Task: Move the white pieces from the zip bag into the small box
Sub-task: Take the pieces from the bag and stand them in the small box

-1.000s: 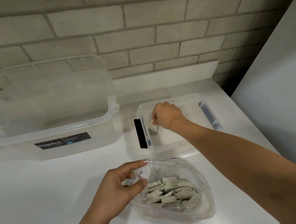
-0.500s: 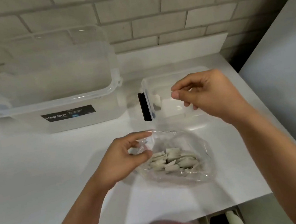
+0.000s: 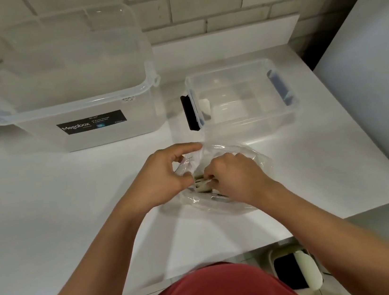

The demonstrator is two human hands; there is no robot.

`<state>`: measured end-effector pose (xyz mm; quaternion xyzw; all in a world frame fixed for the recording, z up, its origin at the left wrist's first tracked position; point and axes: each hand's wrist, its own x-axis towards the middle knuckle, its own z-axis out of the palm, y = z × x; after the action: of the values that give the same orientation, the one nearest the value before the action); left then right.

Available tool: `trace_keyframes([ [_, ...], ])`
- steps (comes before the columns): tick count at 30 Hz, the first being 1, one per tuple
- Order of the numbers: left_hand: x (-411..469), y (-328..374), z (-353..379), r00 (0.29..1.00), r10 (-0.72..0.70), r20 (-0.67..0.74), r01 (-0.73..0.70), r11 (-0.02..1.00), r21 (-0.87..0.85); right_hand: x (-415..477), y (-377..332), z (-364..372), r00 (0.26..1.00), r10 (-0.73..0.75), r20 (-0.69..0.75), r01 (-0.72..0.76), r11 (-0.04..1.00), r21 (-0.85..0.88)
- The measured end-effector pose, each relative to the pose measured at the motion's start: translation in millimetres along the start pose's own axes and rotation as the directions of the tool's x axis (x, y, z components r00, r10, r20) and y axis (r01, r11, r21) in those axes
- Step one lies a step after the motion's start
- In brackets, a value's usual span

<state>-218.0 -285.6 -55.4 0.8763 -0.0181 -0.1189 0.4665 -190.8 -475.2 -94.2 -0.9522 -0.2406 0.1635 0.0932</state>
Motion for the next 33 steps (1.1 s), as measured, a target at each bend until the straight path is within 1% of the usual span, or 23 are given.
trace_keyframes([
  [2,1.3,-4.0,-0.7,1.000,-0.018,-0.007,0.018,1.000,0.002,-4.4,2.2,-5.5,0.999,-0.013,-0.046,0.016,0.998,0.056],
  [5,2.6,-7.2,-1.6,0.999,-0.035,-0.007,0.035,0.999,-0.014,-14.3,7.5,-20.8,0.995,0.027,-0.097,-0.003,0.971,0.240],
  [8,4.8,-6.5,-2.1,1.000,-0.020,0.000,0.020,0.999,-0.031,-19.5,11.0,-32.0,0.991,0.111,-0.069,-0.069,0.889,0.453],
  [12,6.5,-5.3,-3.7,1.000,-0.002,0.002,0.002,0.999,-0.036,-22.9,14.0,-36.1,0.979,0.183,-0.086,-0.093,0.786,0.611],
  [14,7.2,-5.6,-5.0,1.000,-0.003,0.012,0.004,0.997,-0.076,-27.7,14.6,-41.6,0.975,0.207,-0.087,-0.084,0.697,0.712],
  [17,7.1,-5.4,-8.0,0.998,0.001,0.068,0.009,0.990,-0.138,-34.4,13.9,-50.1,0.970,0.234,-0.062,-0.065,0.496,0.866],
  [18,7.1,-5.4,-8.8,0.996,0.013,0.084,-0.003,0.993,-0.122,-35.6,14.2,-51.2,0.969,0.238,-0.062,-0.057,0.462,0.885],
  [21,6.5,-4.7,-9.2,0.993,0.050,0.103,-0.043,0.997,-0.066,-36.6,16.3,-49.2,0.974,0.221,-0.048,-0.048,0.410,0.911],
  [26,7.6,-3.7,-7.4,0.992,0.072,0.102,-0.067,0.996,-0.051,-35.3,11.0,-43.8,0.978,0.202,-0.055,-0.012,0.319,0.948],
  [29,10.2,-4.8,-6.0,0.997,0.046,0.068,-0.044,0.998,-0.038,-33.0,5.5,-40.0,0.971,0.223,-0.084,0.015,0.297,0.955],
  [33,11.6,-4.7,-2.7,0.999,0.025,0.031,-0.022,0.997,-0.068,-33.9,0.3,-35.1,0.950,0.285,-0.128,0.042,0.291,0.956],
])
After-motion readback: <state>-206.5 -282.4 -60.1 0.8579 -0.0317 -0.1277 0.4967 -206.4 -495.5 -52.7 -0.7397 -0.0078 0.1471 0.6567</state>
